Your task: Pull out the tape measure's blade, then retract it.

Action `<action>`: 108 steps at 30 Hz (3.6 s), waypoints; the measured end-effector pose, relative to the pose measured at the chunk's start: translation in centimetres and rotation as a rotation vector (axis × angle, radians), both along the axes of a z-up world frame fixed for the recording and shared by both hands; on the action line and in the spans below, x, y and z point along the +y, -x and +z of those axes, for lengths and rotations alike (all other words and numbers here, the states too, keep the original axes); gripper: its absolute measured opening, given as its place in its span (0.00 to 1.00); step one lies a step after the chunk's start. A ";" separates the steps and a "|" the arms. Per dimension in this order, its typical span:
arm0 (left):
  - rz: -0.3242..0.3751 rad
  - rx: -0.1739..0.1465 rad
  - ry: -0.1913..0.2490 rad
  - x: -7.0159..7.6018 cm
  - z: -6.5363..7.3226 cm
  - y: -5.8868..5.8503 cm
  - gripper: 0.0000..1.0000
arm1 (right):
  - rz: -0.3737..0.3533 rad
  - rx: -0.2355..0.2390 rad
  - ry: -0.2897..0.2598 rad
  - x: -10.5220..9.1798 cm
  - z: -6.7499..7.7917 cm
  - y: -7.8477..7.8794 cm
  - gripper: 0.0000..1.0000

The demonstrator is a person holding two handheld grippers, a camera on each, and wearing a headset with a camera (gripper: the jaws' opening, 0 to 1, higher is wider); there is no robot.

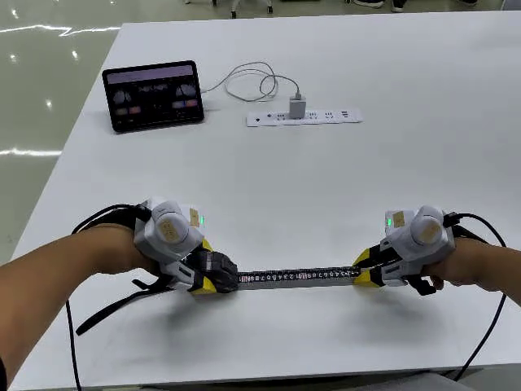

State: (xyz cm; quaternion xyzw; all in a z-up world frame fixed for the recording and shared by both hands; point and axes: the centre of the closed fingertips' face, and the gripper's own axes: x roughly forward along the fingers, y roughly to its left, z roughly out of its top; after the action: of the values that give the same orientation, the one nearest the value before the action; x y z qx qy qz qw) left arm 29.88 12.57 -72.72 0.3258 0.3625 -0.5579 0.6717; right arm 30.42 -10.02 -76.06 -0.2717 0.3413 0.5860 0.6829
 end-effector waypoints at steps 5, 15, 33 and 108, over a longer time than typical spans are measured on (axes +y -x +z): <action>0.001 -0.001 -0.001 0.0 0.0 0.0 0.33 | -0.006 -0.002 0.002 -0.3 0.0 -0.1 0.10; 0.001 -0.003 -0.001 0.0 0.0 0.0 0.33 | -0.015 0.007 0.005 -0.7 0.2 0.2 0.10; 0.005 -0.002 0.000 -0.1 -0.1 0.0 0.33 | -0.025 0.010 0.012 -1.6 0.6 0.2 0.10; 0.071 0.006 0.039 -0.3 1.0 -0.3 0.66 | 0.044 0.031 0.096 -1.9 0.5 0.9 0.39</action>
State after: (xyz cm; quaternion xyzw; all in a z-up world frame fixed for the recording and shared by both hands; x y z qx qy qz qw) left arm 30.20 12.31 -71.68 0.2981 0.3649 -0.5417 0.6961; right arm 29.57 -11.91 -75.52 -0.3025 0.3738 0.5878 0.6506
